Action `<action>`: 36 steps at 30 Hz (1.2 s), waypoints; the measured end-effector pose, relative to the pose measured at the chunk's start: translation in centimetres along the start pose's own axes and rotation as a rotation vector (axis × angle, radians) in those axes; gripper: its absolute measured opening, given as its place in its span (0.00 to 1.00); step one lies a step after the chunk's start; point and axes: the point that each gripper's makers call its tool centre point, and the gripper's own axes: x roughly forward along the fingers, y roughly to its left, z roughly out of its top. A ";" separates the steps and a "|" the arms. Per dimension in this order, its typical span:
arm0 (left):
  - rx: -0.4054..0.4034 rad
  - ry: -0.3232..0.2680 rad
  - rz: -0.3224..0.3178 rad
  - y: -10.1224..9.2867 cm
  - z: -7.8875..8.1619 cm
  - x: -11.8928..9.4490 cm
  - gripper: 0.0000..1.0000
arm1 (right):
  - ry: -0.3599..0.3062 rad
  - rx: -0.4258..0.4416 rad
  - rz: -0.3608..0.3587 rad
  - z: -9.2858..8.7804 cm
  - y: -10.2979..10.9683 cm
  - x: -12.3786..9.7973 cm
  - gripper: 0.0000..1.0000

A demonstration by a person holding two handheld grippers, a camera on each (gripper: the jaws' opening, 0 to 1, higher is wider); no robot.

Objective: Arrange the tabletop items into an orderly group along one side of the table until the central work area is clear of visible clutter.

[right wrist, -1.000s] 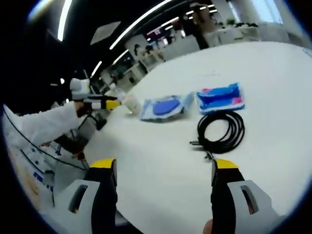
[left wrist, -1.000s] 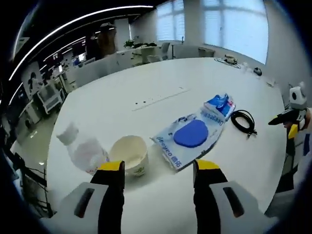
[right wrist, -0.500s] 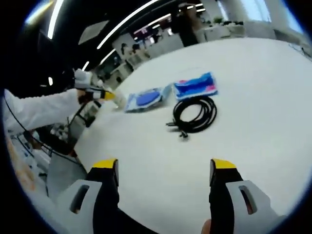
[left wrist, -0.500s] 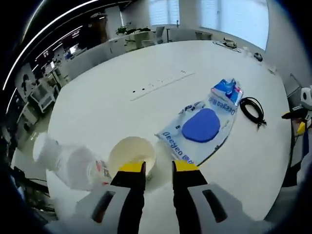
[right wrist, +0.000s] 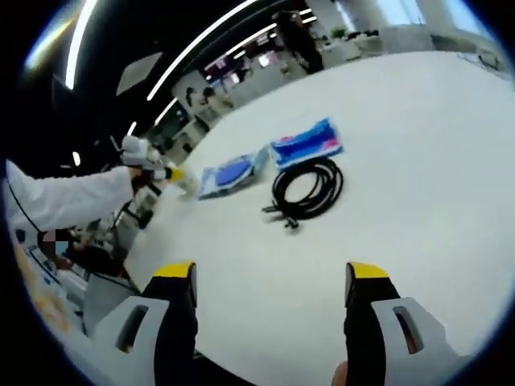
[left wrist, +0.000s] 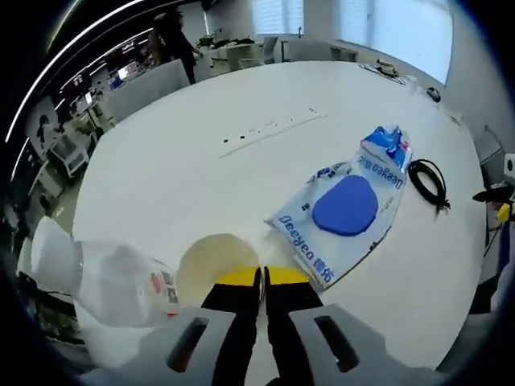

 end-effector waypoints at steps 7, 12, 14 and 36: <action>0.018 0.006 -0.026 -1.1 0.2 0.3 0.00 | 0.001 0.006 -0.002 0.3 -0.4 0.3 0.74; 0.036 0.004 -0.028 -1.5 0.4 0.4 0.00 | 0.001 0.002 0.009 0.6 -0.1 0.5 0.74; 0.013 0.001 -0.026 -1.4 0.4 0.4 0.00 | 0.005 0.004 0.010 0.5 -0.2 0.5 0.74; -0.179 -0.372 0.465 10.2 5.3 -13.0 0.45 | 0.021 -0.007 0.025 -0.6 -0.5 0.3 0.73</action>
